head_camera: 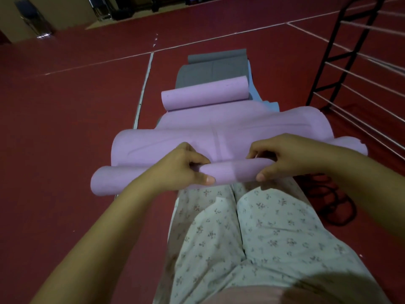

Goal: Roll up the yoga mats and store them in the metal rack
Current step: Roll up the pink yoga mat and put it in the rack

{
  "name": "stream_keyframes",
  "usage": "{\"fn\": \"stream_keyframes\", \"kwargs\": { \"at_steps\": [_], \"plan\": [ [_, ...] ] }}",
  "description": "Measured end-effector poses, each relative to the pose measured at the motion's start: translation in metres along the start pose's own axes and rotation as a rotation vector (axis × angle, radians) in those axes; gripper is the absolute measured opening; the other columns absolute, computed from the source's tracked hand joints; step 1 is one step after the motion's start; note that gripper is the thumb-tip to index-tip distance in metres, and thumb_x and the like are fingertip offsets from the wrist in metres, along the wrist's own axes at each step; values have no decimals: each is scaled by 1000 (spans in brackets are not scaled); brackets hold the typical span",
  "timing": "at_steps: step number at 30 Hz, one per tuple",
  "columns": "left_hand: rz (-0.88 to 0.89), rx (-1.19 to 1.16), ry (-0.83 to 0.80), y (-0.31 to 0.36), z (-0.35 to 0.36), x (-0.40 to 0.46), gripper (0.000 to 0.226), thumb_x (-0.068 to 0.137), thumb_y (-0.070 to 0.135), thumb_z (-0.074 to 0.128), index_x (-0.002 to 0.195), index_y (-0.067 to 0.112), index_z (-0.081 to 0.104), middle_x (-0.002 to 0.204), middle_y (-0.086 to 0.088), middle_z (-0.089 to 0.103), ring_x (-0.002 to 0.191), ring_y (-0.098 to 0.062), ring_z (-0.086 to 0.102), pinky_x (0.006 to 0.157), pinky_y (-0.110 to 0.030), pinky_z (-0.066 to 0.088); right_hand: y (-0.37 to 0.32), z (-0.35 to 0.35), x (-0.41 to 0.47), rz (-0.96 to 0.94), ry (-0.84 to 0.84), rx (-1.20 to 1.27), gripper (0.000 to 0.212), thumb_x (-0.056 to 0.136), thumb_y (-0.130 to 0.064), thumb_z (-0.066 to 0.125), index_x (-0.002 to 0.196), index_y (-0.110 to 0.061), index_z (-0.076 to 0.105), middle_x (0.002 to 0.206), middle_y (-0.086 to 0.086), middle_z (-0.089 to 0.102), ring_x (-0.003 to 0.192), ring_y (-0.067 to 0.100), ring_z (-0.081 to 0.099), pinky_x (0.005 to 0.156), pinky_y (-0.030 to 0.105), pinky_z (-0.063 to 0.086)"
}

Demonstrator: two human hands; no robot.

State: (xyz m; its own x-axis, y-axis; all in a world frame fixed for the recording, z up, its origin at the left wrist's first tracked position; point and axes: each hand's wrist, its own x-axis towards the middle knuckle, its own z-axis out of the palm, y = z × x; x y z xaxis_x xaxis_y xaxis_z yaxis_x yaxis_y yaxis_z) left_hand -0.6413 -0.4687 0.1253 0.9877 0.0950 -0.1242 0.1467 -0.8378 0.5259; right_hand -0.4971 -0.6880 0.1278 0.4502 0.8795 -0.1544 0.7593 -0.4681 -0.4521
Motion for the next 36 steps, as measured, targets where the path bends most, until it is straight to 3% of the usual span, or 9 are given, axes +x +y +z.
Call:
{"fn": "stream_keyframes", "kwargs": {
  "at_steps": [5, 10, 13, 16, 18, 22, 26, 31, 36],
  "plan": [
    [-59, -58, -157, 6, -13, 20, 10, 74, 24, 80, 74, 27, 71, 60, 15, 56, 63, -3, 49, 65, -20, 39, -9, -13, 5, 45, -105, 6, 35, 72, -37, 78, 102, -38, 61, 101, -12, 64, 91, 8, 59, 86, 32, 48],
    [-162, -89, -215, 7, -18, 32, 18, 72, 22, 80, 89, 20, 75, 84, 9, 69, 82, -7, 60, 79, -22, 46, -28, 4, -3, 28, 97, -346, 58, 80, -31, 69, 133, -33, 47, 125, -7, 44, 115, 16, 46, 89, 35, 43],
    [-192, -145, -185, 6, -16, 27, 22, 72, 20, 81, 93, 16, 76, 85, 6, 70, 81, -7, 60, 80, -21, 46, -44, 26, -12, -88, 294, -377, 43, 74, -22, 69, 115, -24, 55, 113, -4, 50, 105, 21, 51, 80, 36, 44],
    [-215, -186, -145, 6, -13, 23, 22, 72, 21, 81, 92, 15, 75, 86, 6, 68, 82, -6, 59, 80, -19, 45, -41, 46, -13, -123, 403, -352, 48, 46, -17, 84, 87, -17, 60, 88, 1, 60, 75, 27, 59, 59, 33, 47],
    [-222, -157, -122, 6, -14, 23, 25, 72, 24, 81, 94, 15, 74, 86, 8, 67, 82, -6, 58, 81, -20, 44, -35, 47, -9, -116, 411, -298, 42, 49, -12, 81, 86, -14, 62, 87, 4, 62, 74, 30, 60, 58, 32, 45],
    [-116, -113, 5, 0, -4, 15, 40, 72, 33, 81, 108, 25, 64, 93, 9, 62, 87, -9, 57, 86, -24, 45, -31, 38, -1, -67, 376, -284, 35, 75, -19, 70, 110, -19, 64, 108, 2, 59, 102, 27, 55, 72, 35, 43],
    [204, 107, 229, -15, 8, 6, 41, 75, 51, 63, 110, 31, 62, 101, 18, 52, 99, 2, 48, 103, -45, 31, -31, 21, 10, -43, 264, -232, 41, 76, -32, 72, 115, -27, 61, 108, -7, 57, 104, 17, 54, 77, 31, 43],
    [433, 324, 347, -7, 14, 8, 32, 87, 41, 50, 101, 19, 68, 94, -1, 61, 83, -24, 59, 75, -39, 49, -29, 2, 25, -43, 143, -188, 44, 69, -36, 79, 110, -28, 64, 89, -13, 57, 92, 13, 56, 71, 25, 39],
    [358, 708, 348, 11, 26, 8, 57, 54, 57, 77, 84, 10, 67, 74, -6, 59, 62, -27, 58, 54, -29, 47, -30, -15, 40, -16, 25, -99, 34, 65, -26, 84, 95, -27, 68, 72, -18, 56, 68, -1, 54, 62, 14, 41]
  ]
}}
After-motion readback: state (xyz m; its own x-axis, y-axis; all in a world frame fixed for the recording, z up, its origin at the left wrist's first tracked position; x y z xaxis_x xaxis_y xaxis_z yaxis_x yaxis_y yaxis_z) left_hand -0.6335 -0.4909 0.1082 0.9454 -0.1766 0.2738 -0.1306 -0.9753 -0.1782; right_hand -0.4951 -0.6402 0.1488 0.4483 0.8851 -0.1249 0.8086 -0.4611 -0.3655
